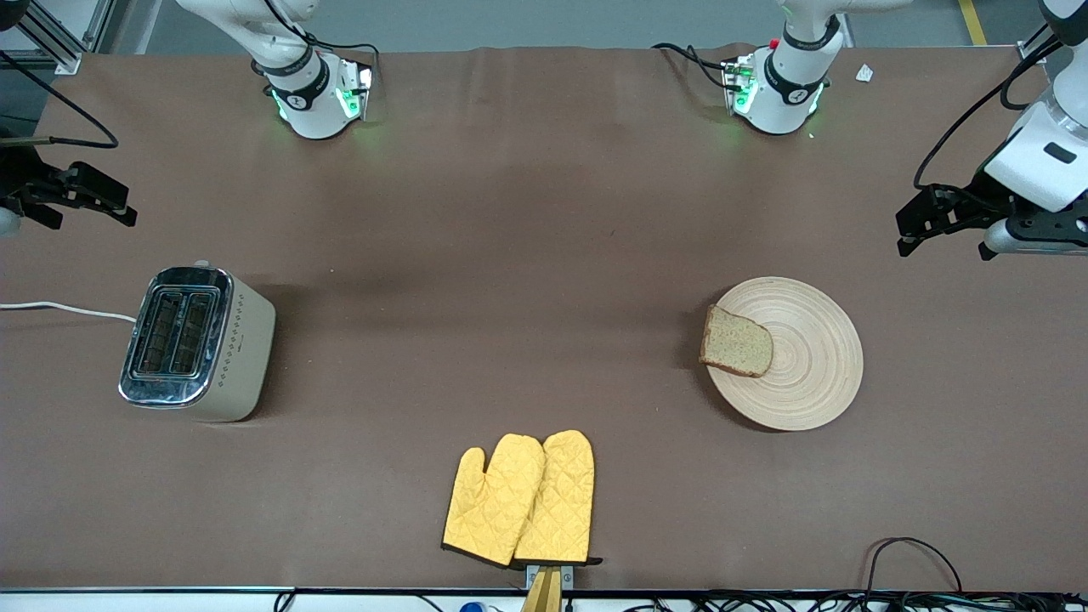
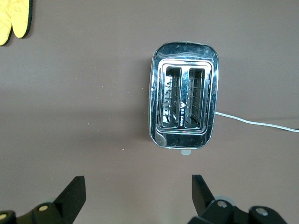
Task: Move plate and put bread in toaster
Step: 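Move the left gripper toward the rim of the wooden plate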
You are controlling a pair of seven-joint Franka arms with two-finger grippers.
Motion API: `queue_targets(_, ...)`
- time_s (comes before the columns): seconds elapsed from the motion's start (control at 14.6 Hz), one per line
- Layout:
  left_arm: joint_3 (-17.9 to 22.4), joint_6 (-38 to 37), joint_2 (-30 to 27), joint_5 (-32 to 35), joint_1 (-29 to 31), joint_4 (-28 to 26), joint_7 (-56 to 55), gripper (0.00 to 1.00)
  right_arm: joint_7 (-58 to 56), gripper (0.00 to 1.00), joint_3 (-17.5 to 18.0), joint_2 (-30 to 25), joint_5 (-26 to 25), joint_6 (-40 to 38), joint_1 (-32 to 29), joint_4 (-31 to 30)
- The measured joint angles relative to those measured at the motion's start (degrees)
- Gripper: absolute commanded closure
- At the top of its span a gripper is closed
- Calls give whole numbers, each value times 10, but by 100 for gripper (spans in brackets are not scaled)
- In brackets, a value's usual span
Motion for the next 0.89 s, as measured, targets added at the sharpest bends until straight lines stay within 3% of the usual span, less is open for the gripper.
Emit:
queue_targets(0.41, 1, -4, 2, 0, 2, 1, 0, 0, 0, 0, 0, 0, 0, 0, 0, 0)
queue_targets(0.55, 2, -9, 13, -30, 26, 1, 28, 0, 0, 0, 0, 0, 0, 0, 0, 0)
queue_targets(0.89, 7, -23, 118, -219, 214, -3, 239, 0, 0, 0, 0, 0, 0, 0, 0, 0)
